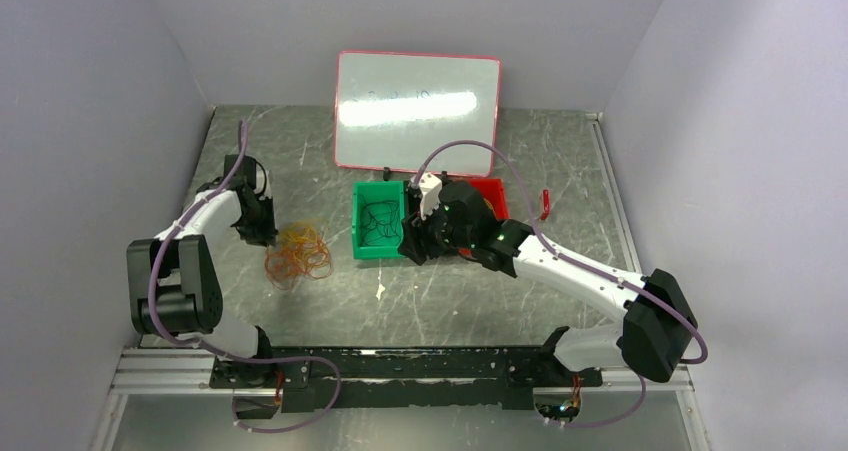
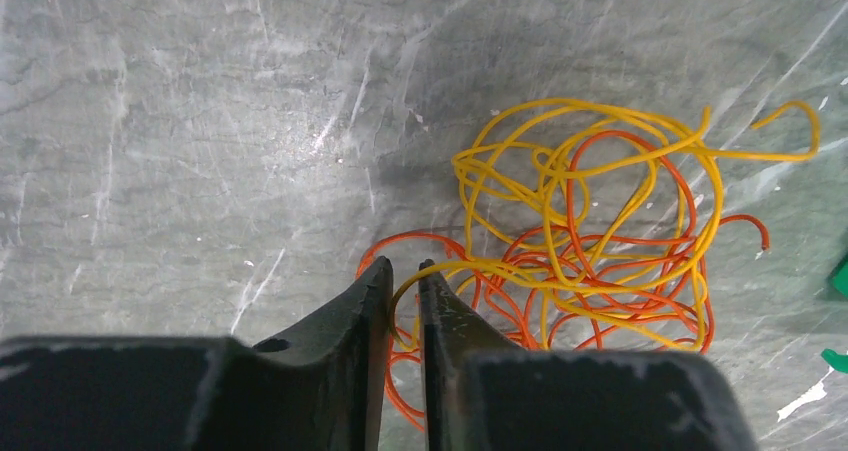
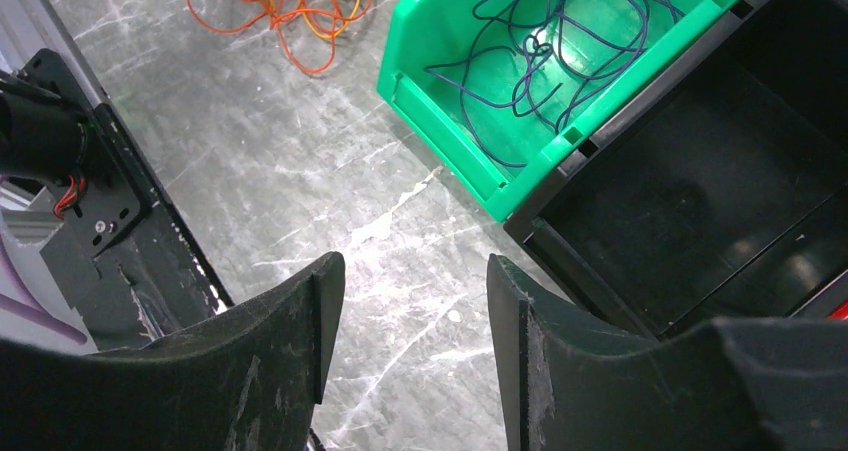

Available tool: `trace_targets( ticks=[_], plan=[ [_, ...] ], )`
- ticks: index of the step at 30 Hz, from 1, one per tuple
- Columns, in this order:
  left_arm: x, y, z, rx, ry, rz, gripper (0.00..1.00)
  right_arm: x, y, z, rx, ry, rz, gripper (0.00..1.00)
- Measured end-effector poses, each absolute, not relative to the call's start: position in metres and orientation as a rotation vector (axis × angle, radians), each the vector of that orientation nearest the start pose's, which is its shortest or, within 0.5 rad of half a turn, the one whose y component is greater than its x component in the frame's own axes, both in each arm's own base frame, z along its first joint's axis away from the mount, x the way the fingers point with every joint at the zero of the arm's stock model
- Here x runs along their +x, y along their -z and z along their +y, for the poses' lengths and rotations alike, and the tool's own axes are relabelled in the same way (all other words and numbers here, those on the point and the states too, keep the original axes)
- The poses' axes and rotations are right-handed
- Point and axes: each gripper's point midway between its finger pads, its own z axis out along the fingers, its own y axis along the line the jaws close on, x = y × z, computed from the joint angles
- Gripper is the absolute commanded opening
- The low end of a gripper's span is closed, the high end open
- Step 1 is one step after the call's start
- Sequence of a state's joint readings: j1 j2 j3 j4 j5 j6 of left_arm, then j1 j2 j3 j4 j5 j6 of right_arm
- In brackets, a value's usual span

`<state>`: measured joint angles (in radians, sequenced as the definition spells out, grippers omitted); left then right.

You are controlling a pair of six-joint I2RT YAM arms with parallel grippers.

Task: Untangle the cables

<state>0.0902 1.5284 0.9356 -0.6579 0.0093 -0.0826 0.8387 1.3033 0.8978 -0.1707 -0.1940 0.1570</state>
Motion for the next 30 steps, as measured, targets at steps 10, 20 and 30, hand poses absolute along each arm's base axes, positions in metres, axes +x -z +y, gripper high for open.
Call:
trace_targets(
  ticks=[10,20,30],
  plan=[
    [0.292,-0.076,0.023,-0.231,0.001,2.677,0.07,0.226,-0.159,0.312,-0.855,-0.774,2.066,0.58],
    [0.301,-0.164,0.018,-0.196,0.029,2.365,0.07,0.229,-0.183,0.313,-0.777,-0.833,1.89,0.59],
    [0.294,-0.24,-0.012,-0.112,0.217,2.107,0.07,0.238,-0.237,0.338,-0.798,-0.925,1.515,0.6]
  ],
)
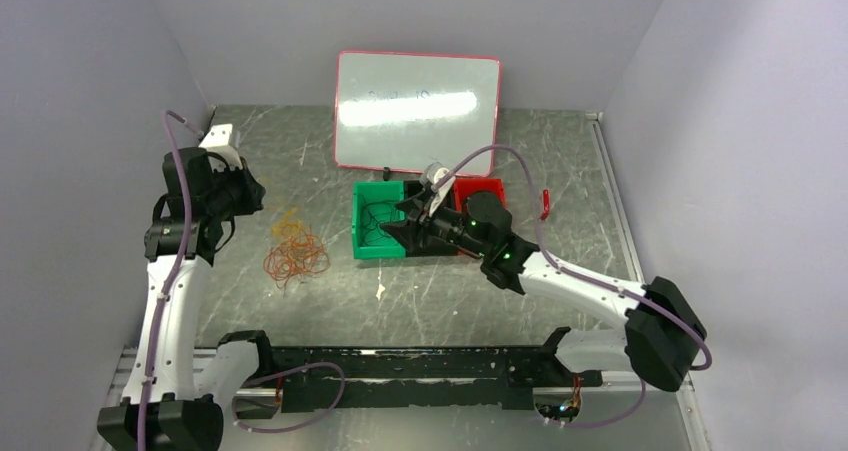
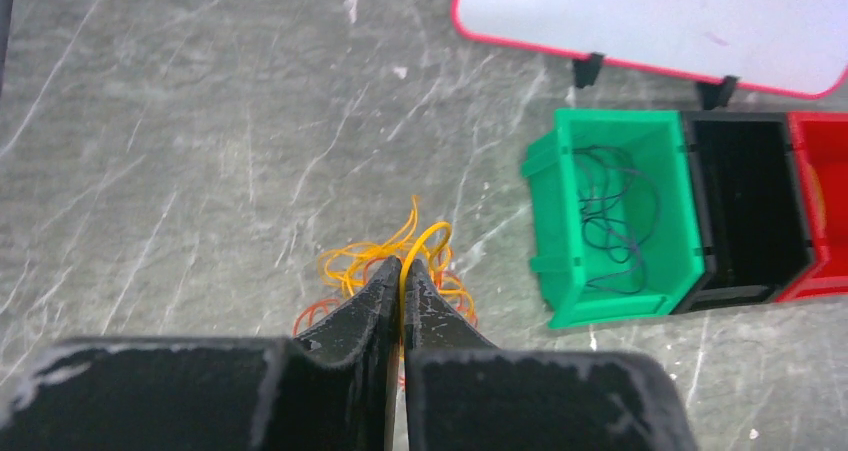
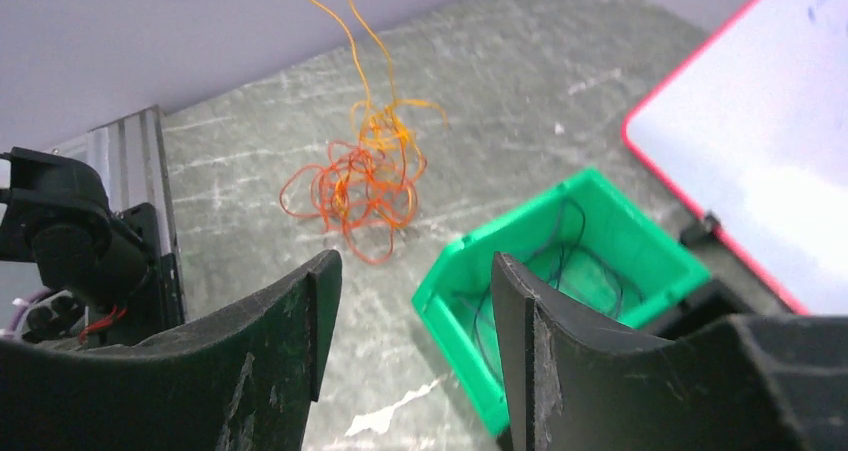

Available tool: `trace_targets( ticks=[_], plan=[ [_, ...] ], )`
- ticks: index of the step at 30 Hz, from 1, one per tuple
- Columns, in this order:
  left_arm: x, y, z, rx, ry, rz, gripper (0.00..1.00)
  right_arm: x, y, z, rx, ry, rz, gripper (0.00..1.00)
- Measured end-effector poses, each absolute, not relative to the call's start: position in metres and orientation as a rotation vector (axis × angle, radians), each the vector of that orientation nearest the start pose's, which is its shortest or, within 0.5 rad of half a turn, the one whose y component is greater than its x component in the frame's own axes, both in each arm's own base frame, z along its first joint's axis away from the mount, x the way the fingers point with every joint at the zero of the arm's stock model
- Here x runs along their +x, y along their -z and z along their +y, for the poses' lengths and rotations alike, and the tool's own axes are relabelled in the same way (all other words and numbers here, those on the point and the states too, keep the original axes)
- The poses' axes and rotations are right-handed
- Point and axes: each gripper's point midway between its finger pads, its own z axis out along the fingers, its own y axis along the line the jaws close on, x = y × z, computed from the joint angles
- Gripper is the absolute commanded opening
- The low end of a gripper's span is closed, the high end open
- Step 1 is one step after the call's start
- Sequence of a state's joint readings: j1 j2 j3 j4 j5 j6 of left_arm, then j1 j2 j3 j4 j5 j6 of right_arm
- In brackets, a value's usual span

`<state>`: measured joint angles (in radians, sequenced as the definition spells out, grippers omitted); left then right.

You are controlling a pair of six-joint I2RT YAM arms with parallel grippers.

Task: Untangle the cables

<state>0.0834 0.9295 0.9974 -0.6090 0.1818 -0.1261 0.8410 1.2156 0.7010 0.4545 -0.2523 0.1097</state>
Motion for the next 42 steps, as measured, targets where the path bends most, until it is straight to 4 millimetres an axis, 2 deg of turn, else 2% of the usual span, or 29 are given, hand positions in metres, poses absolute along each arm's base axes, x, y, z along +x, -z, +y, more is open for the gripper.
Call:
trace_targets(
  ticks=[4,12,16,21,29,36,42],
  plan=[
    [0.295,-0.259,-0.021,-0.08,0.268,2.062,0.07,0.243,-0.246,0.361,-0.869,-0.933,1.387,0.6],
    [0.291,-0.295,-0.034,-0.027,0.337,1.961,0.07,0.252,-0.258,0.433,-1.064,-0.917,1.125,0.68],
    [0.291,-0.315,-0.038,0.001,0.356,1.909,0.07,0.259,-0.27,0.464,-1.106,-0.928,1.017,0.74],
    [0.291,-0.331,-0.042,0.017,0.378,1.868,0.07,0.266,-0.285,0.5,-1.122,-0.929,0.915,0.75],
    [0.288,-0.347,-0.045,0.017,0.396,1.829,0.07,0.277,-0.273,0.538,-1.139,-0.955,0.895,0.75],
    [0.285,-0.361,-0.049,0.022,0.423,1.795,0.07,0.294,-0.257,0.556,-1.099,-0.948,0.957,0.62],
    [0.278,-0.385,-0.056,0.026,0.468,1.732,0.07,0.302,-0.233,0.561,-1.062,-0.969,1.045,0.45]
  ],
)
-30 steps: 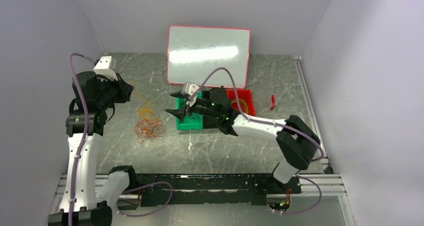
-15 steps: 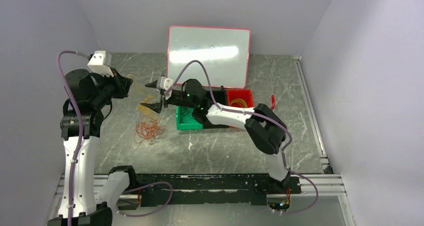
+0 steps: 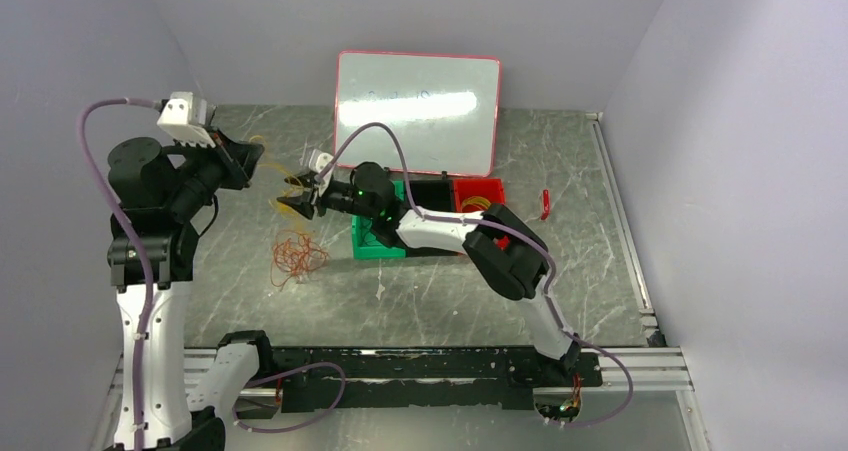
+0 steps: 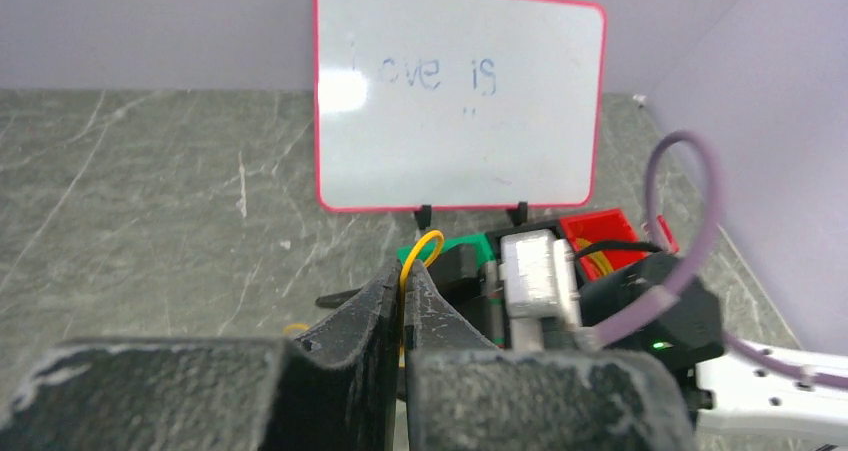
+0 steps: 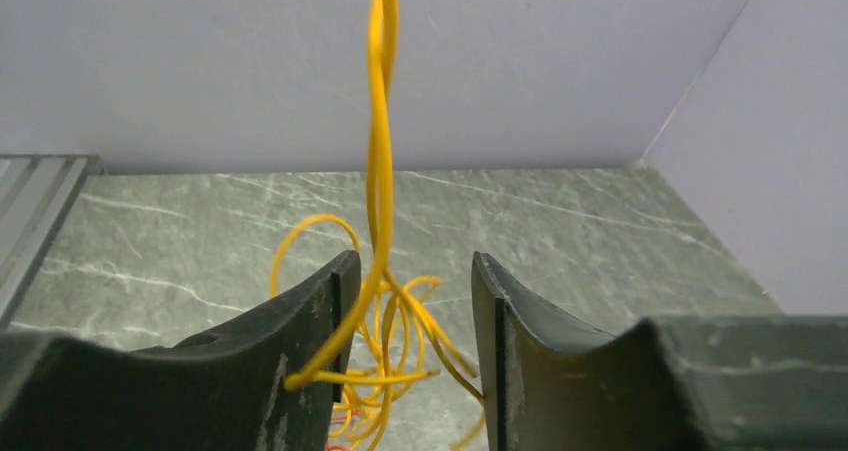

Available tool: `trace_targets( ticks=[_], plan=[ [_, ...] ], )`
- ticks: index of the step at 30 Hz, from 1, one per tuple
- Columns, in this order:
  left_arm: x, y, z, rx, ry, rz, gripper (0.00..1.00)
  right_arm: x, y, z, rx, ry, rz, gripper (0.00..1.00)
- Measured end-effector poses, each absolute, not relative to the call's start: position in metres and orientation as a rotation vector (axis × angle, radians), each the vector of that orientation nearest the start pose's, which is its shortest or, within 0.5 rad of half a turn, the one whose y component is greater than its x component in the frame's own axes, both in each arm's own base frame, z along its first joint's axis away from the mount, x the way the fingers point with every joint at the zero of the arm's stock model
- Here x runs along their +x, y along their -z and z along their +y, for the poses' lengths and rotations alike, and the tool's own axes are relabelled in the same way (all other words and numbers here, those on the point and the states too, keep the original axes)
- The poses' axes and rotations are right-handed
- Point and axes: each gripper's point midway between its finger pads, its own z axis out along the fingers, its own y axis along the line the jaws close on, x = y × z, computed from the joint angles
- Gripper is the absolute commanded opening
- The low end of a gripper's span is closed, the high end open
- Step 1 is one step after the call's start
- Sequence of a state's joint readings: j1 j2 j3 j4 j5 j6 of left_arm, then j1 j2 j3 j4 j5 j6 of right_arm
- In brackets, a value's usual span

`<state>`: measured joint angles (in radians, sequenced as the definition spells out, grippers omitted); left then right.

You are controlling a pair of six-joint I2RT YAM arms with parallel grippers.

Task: Untangle the cables

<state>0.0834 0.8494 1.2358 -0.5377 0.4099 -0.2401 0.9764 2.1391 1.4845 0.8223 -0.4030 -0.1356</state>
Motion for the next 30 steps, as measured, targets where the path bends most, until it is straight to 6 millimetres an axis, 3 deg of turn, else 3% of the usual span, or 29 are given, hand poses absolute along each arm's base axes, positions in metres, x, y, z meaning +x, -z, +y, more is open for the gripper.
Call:
trace_targets(
  ticks=[6,15,22,30],
  plan=[
    [0.27,-0.423,-0.061,0.032,0.501,1.64,0.07,0.307,-0.219,0.565,-1.007,-1.01,1.097,0.32],
    [0.259,-0.468,-0.066,0.022,0.539,1.543,0.07,0.307,-0.2,0.562,-0.947,-1.053,1.169,0.22],
    [0.252,-0.51,-0.068,0.013,0.566,1.451,0.07,0.303,-0.161,0.554,-0.943,-1.064,1.278,0.12],
    [0.261,-0.523,-0.067,-0.003,0.578,1.456,0.07,0.291,-0.146,0.55,-0.923,-1.101,1.305,0.08]
  ],
)
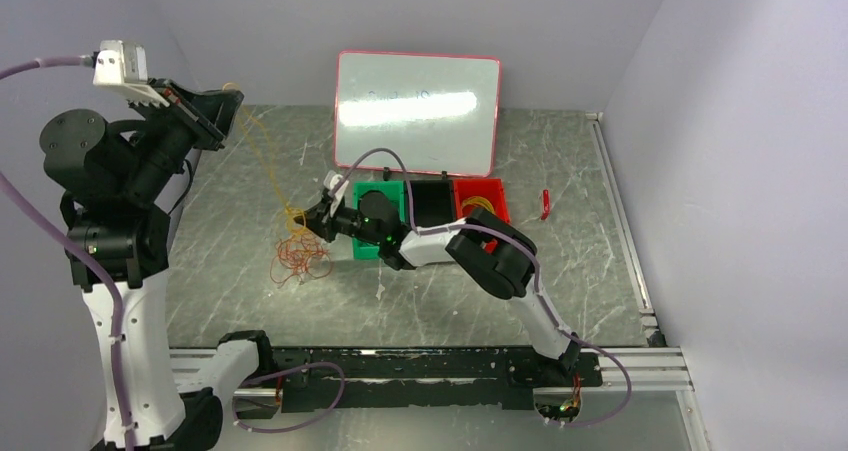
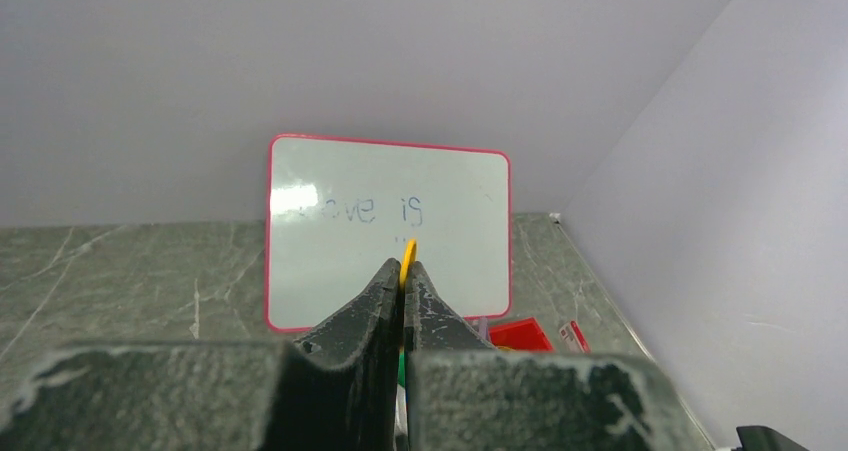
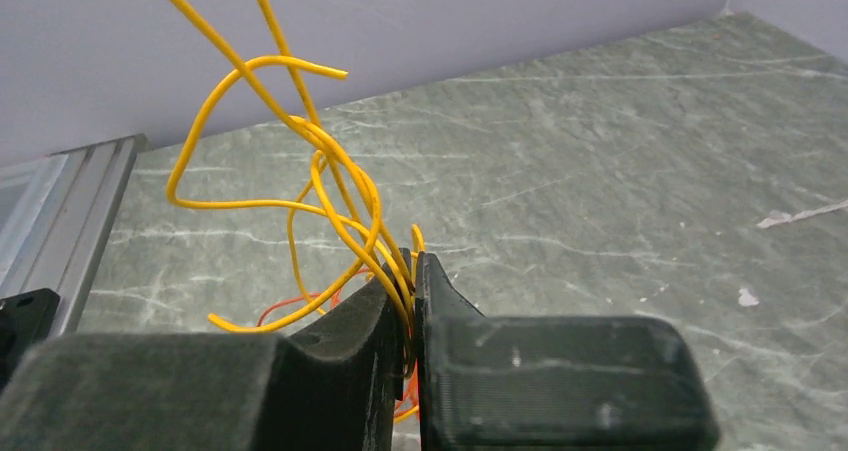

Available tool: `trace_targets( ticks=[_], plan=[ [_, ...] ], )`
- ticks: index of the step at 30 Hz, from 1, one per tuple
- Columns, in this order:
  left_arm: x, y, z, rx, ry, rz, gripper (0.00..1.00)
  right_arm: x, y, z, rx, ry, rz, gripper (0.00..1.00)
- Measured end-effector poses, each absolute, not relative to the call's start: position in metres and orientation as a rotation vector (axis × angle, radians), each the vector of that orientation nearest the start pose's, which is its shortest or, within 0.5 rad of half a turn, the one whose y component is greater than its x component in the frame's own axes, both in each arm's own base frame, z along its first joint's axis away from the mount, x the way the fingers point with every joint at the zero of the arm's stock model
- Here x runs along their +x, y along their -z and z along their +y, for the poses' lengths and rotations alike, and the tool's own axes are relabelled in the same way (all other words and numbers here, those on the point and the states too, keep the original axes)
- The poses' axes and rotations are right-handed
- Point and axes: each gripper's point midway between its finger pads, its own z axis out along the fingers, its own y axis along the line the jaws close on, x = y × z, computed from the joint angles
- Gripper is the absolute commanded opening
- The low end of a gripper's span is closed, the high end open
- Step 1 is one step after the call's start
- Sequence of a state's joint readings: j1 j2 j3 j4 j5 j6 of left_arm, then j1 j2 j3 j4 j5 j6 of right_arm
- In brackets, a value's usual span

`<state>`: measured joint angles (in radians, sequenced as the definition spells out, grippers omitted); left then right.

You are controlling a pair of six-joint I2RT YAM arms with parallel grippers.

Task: Untangle the cables

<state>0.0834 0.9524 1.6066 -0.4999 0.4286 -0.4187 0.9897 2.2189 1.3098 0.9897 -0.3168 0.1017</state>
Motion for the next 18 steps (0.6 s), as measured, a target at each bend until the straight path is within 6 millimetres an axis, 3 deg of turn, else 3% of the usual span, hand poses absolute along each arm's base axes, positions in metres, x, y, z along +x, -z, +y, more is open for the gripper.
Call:
trace_targets(
  ticks=[6,11,14,18],
  plan=[
    [0.276,-0.523,-0.064,-0.026,0.578,1.498,0.07,0.278,-0.137,0.549,-0.915,-1.116,1.316,0.1],
    [0.279,-0.544,-0.064,-0.016,0.572,1.467,0.07,0.27,-0.13,0.549,-0.916,-1.116,1.328,0.16],
    [0.275,-0.563,-0.064,0.003,0.567,1.41,0.07,0.264,-0.11,0.543,-0.935,-1.103,1.383,0.24],
    [0.263,-0.596,-0.065,0.041,0.555,1.297,0.07,0.253,-0.067,0.529,-0.984,-1.075,1.512,0.29]
  ],
)
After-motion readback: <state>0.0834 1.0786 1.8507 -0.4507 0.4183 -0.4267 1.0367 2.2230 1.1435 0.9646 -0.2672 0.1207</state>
